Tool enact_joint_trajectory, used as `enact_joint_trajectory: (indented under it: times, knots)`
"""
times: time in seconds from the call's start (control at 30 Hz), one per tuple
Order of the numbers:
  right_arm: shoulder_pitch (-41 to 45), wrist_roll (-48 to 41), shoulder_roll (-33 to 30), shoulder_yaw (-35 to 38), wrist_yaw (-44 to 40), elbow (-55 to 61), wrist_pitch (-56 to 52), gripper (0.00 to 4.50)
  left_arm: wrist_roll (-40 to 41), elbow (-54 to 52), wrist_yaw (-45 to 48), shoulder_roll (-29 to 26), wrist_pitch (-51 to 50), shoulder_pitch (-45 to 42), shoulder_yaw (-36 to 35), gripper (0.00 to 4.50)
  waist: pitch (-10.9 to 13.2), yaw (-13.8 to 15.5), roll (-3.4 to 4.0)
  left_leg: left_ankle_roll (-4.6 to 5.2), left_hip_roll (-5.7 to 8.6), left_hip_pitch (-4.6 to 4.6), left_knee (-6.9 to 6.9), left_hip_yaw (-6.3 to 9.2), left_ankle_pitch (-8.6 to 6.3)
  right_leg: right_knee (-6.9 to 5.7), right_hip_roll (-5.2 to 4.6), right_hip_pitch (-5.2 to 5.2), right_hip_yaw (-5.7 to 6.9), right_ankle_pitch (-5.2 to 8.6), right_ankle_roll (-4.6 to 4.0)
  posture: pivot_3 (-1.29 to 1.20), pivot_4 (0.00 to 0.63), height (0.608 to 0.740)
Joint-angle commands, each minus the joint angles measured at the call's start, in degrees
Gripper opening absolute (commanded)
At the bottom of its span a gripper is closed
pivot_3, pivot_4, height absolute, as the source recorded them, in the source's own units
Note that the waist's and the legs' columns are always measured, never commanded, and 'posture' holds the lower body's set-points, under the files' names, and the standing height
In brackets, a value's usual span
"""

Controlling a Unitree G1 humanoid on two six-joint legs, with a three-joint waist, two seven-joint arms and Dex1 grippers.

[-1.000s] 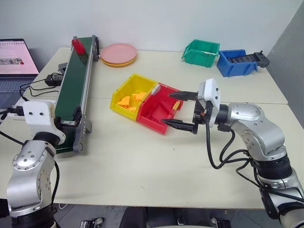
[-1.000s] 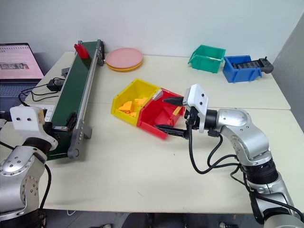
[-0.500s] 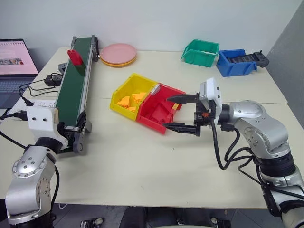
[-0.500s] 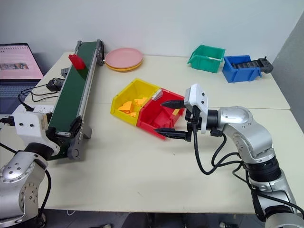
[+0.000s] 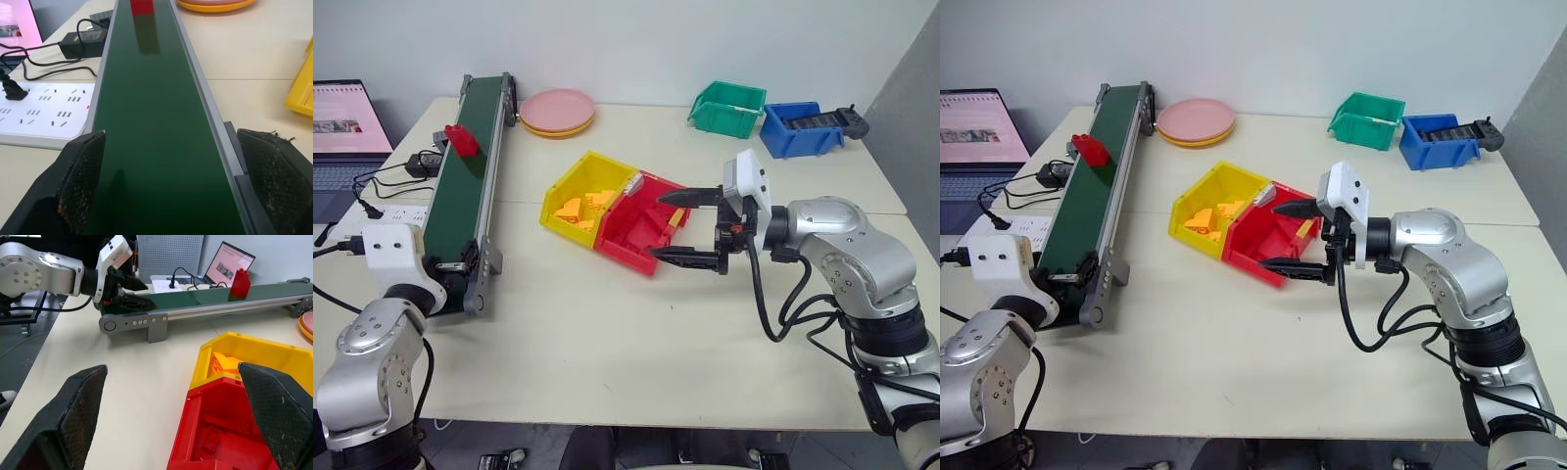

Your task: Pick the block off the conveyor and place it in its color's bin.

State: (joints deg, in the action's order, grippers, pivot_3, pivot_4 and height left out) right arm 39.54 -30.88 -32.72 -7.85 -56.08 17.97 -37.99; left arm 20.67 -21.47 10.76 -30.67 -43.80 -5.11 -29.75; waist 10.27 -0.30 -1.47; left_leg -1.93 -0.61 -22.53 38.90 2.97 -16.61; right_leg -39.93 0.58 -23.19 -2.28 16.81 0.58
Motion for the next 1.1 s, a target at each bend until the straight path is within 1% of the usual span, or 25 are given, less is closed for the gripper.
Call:
enact_joint_trajectory:
  times: [0.03, 0.3, 0.43, 0.63, 1.03, 1.07, 1.1]
  knots:
    - [1.1, -1.2, -0.7, 1.5, -0.7, 1.9, 0.5, 4.50, 0.0, 0.2, -0.3, -1.5, -0.5, -1.2, -2.0, 4.45, 0.0, 0.0, 0.00, 0.00, 0.00, 0.00, 0.00, -0.01, 0.00, 0.00, 0.00, 0.00, -0.01, 0.00, 0.00, 0.00, 0.150, 0.740]
    - [0.5, -1.0, -1.4, 1.4, -1.5, 2.3, 0.9, 4.50, -0.6, 0.9, -1.6, -3.3, -4.3, -5.0, -1.4, 4.45, 0.0, 0.0, 0.00, 0.00, 0.01, -0.02, 0.00, 0.01, 0.00, 0.00, 0.00, -0.01, 0.00, 0.00, 0.00, 0.00, 0.150, 0.740]
    - [0.0, -0.5, -1.7, 1.2, -1.9, 2.8, 1.5, 4.50, -0.9, 3.2, -1.7, -4.6, -6.2, -7.0, -1.1, 4.45, 0.0, 0.0, 0.00, 0.00, 0.00, -0.04, 0.00, 0.03, 0.00, 0.02, -0.01, -0.01, 0.03, 0.00, 0.00, 0.00, 0.150, 0.740]
    - [-0.8, -0.8, -2.2, 1.3, -1.9, 3.6, 1.3, 4.50, -0.4, 4.1, -1.6, -5.2, -8.3, -8.0, -1.9, 4.45, 0.0, 0.0, 0.00, 0.00, 0.00, -0.05, 0.00, 0.03, 0.00, 0.03, -0.01, -0.02, 0.02, 0.00, 0.00, 0.00, 0.150, 0.740]
    - [-1.1, -1.1, -2.7, 1.1, -2.0, 4.3, 1.1, 4.50, -0.8, 5.2, -1.2, -5.5, -9.0, -8.9, -1.0, 4.45, 0.0, 0.0, 0.00, -0.01, 0.01, -0.05, 0.00, 0.03, 0.00, 0.03, -0.03, -0.02, 0.03, 0.00, 0.00, 0.00, 0.150, 0.740]
    - [-1.1, -1.1, -2.7, 1.2, -2.0, 4.4, 1.1, 4.50, -1.0, 5.3, -1.0, -5.7, -8.6, -8.8, -0.8, 4.10, 0.0, 0.0, 0.00, -0.01, 0.01, -0.05, 0.00, 0.04, 0.00, 0.03, -0.03, -0.02, 0.03, 0.00, 0.00, 0.00, 0.150, 0.740]
    - [-1.1, -1.2, -2.8, 1.2, -2.0, 4.5, 1.1, 4.50, -1.2, 5.2, -0.6, -6.0, -8.3, -8.4, -0.4, 4.03, 0.0, 0.0, 0.00, -0.01, 0.01, -0.05, 0.00, 0.04, 0.00, 0.03, -0.03, -0.02, 0.03, 0.00, 0.00, 0.00, 0.150, 0.740]
